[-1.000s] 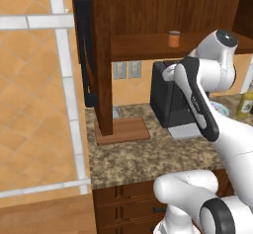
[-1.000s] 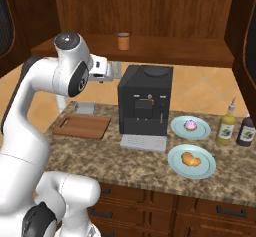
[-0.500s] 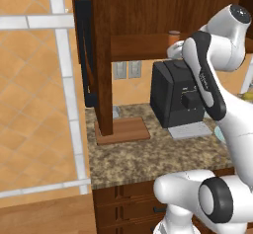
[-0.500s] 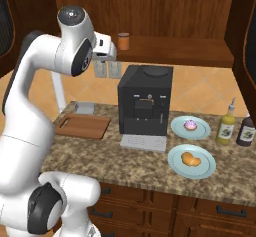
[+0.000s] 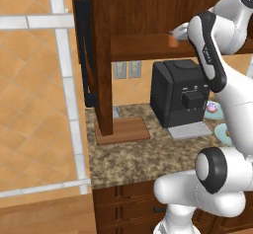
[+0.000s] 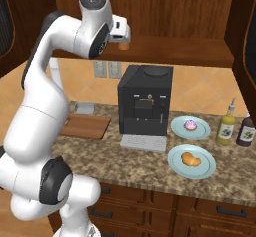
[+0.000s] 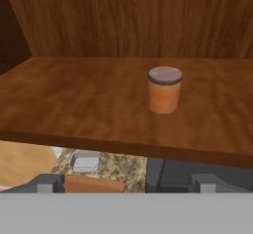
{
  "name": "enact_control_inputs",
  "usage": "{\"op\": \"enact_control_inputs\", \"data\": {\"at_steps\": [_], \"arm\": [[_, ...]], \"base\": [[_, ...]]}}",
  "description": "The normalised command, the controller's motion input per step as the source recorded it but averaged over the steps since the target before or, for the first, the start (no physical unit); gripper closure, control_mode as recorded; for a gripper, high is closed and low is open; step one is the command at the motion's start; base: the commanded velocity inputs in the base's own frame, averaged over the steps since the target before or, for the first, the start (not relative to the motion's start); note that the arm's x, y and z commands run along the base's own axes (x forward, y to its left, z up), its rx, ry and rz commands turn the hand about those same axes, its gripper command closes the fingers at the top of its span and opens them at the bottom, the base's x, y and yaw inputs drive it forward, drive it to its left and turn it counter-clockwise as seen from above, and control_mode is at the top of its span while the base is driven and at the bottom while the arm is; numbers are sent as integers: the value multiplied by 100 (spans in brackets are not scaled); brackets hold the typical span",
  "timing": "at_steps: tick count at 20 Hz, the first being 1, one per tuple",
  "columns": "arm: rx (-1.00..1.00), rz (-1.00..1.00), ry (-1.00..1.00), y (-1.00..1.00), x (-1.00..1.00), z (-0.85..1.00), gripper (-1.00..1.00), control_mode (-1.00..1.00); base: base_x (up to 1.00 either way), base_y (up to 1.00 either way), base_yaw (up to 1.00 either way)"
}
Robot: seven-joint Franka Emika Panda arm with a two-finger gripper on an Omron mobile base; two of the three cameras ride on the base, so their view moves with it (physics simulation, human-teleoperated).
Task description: From the different types of pastries on the counter, select a croissant and place it on the cutting board. Then retrieve a jar of jam from the cabinet and place it alongside the croissant on the cutting board.
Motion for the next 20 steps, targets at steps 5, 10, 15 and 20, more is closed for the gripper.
{"op": "enact_control_inputs", "data": {"at_steps": [5, 10, 15, 20], "arm": [[-7, 0, 8, 0, -5, -38, -100, -100], [-2, 0, 0, -2, 44, -4, -100, -100], [0, 0, 1, -19, 43, 0, -100, -100], [1, 0, 0, -17, 20, 0, -100, -100]], "base": [[0, 0, 0], [0, 0, 0], [0, 0, 0], [0, 0, 0]]}}
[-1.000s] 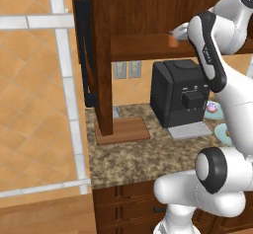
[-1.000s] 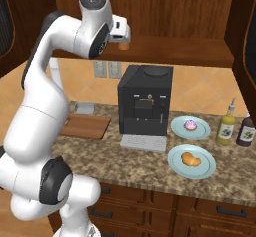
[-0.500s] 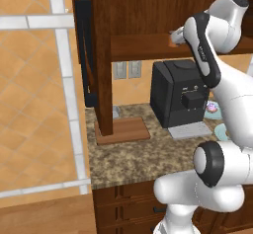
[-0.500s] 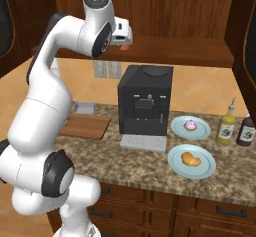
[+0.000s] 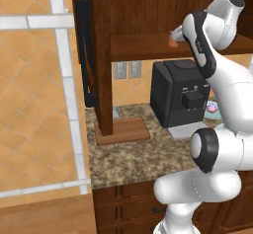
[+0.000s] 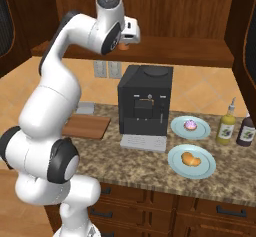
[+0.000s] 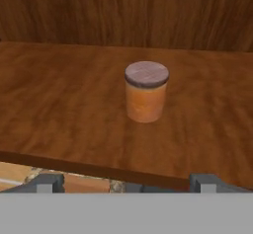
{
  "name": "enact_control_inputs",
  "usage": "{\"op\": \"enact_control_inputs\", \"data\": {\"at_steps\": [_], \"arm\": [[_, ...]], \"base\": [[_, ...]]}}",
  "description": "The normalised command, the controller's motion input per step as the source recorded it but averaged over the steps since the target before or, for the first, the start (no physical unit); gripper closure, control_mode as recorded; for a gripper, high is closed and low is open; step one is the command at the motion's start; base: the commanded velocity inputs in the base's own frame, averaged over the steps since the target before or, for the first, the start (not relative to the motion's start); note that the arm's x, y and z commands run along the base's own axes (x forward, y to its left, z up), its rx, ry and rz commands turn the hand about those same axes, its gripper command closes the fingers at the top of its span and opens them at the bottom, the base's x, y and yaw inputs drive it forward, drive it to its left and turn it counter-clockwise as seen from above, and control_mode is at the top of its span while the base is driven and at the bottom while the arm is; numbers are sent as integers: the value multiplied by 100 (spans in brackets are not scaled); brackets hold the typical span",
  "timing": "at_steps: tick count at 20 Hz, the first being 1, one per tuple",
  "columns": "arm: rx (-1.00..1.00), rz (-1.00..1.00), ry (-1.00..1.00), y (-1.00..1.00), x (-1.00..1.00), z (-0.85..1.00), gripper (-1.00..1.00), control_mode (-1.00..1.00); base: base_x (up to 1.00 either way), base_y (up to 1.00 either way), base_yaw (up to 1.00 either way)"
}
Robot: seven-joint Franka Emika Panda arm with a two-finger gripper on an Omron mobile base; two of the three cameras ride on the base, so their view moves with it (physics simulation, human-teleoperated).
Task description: From the different types of pastries on the counter, select a croissant and place it on the cutting board. Then retrieve a jar of jam from the cabinet and place it alongside the croissant on the cutting board.
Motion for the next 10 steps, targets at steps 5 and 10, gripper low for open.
{"op": "enact_control_inputs", "data": {"at_steps": [5, 10], "arm": [[0, 0, 0, 0, 15, 1, -100, -100], [0, 0, 0, 0, 14, 0, -100, -100]], "base": [[0, 0, 0], [0, 0, 0]]}}
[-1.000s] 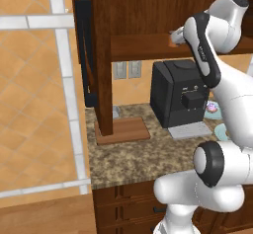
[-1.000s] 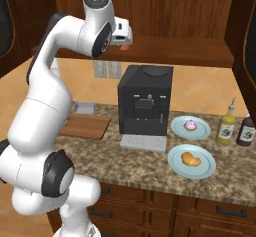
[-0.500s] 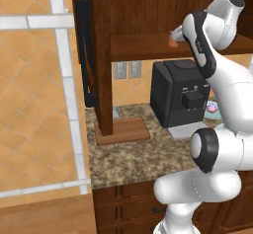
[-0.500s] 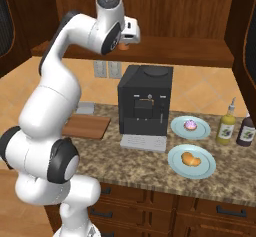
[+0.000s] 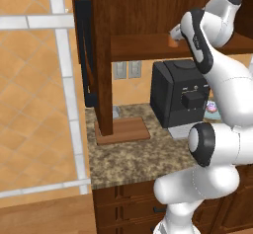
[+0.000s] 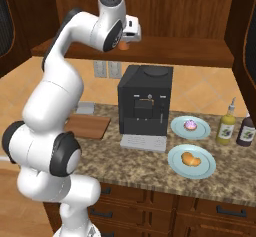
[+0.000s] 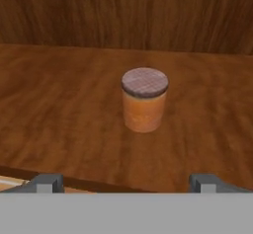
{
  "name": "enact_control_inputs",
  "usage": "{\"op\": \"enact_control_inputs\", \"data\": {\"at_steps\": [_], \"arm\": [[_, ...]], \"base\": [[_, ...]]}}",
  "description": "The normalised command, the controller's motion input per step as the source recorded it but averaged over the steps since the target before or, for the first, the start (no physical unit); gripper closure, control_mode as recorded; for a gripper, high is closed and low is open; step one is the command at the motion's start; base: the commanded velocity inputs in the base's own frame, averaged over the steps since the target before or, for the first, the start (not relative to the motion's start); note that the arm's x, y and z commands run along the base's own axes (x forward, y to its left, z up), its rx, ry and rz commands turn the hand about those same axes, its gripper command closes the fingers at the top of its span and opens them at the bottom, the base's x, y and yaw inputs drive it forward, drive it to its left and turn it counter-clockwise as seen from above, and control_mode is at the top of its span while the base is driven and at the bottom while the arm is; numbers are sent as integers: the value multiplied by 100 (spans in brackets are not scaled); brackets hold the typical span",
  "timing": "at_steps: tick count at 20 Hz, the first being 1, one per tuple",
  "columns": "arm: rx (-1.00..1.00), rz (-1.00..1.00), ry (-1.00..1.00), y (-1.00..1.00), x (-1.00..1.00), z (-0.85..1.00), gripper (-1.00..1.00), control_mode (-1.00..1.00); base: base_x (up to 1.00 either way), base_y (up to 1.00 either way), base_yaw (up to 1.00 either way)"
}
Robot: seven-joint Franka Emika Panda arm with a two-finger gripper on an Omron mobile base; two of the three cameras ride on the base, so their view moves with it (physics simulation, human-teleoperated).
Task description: From the different types of pastries on the counter, select a croissant and place it on the cutting board. Then retrieve a jar of jam from the cabinet and place it alongside the croissant on the cutting board.
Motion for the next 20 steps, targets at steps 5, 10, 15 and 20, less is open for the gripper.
{"op": "enact_control_inputs", "data": {"at_steps": [5, 10, 15, 20], "arm": [[0, 0, 1, 0, 35, 0, -100, -100], [2, 0, 0, 0, 26, 4, -100, -100], [0, 0, 0, 0, 28, 5, -100, -100], [-1, 0, 15, -1, 21, -29, -100, -100]], "base": [[0, 0, 0], [0, 0, 0], [0, 0, 0], [0, 0, 0]]}}
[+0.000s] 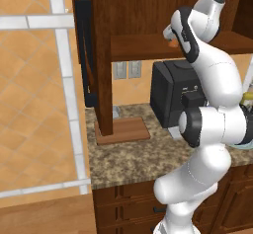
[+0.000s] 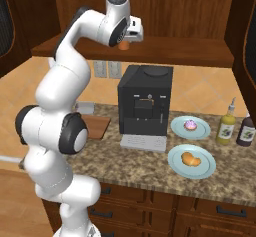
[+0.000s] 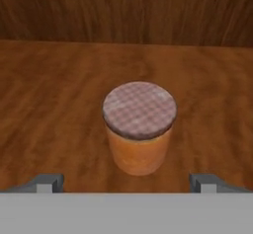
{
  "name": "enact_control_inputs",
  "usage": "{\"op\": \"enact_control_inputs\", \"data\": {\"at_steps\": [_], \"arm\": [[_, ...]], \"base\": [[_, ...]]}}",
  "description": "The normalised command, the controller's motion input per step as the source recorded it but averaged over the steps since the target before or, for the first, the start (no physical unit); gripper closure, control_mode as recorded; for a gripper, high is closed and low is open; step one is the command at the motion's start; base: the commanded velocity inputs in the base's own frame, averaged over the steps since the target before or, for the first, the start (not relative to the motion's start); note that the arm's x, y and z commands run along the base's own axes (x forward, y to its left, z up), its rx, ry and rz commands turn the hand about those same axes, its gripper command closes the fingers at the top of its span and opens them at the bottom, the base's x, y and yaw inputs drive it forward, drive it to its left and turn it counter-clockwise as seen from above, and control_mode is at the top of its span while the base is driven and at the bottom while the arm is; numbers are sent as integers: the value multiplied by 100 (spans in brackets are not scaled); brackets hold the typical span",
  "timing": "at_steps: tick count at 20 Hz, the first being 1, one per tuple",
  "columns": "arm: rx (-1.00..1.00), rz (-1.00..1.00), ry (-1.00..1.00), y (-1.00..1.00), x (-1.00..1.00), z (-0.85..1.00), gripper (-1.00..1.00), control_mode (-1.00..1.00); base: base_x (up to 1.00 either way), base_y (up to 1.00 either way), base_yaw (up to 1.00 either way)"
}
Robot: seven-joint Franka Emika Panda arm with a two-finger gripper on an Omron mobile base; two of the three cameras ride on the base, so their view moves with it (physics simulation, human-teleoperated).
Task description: From the different types of pastries on the counter, select a croissant and place it on the cutting board. Then retrieve a jar of jam from the cabinet and place it alongside the croissant on the cutting board.
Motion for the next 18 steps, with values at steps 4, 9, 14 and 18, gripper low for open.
{"op": "enact_control_inputs", "data": {"at_steps": [4, 9, 14, 18], "arm": [[1, 0, 2, 0, 15, 1, -100, -100], [6, 0, 3, 0, 39, 23, -100, -100], [3, 0, 1, -4, 8, 1, -100, -100], [-1, 0, 2, -4, 0, -3, -100, -100]], "base": [[0, 0, 0], [0, 0, 0], [0, 0, 0], [0, 0, 0]]}}
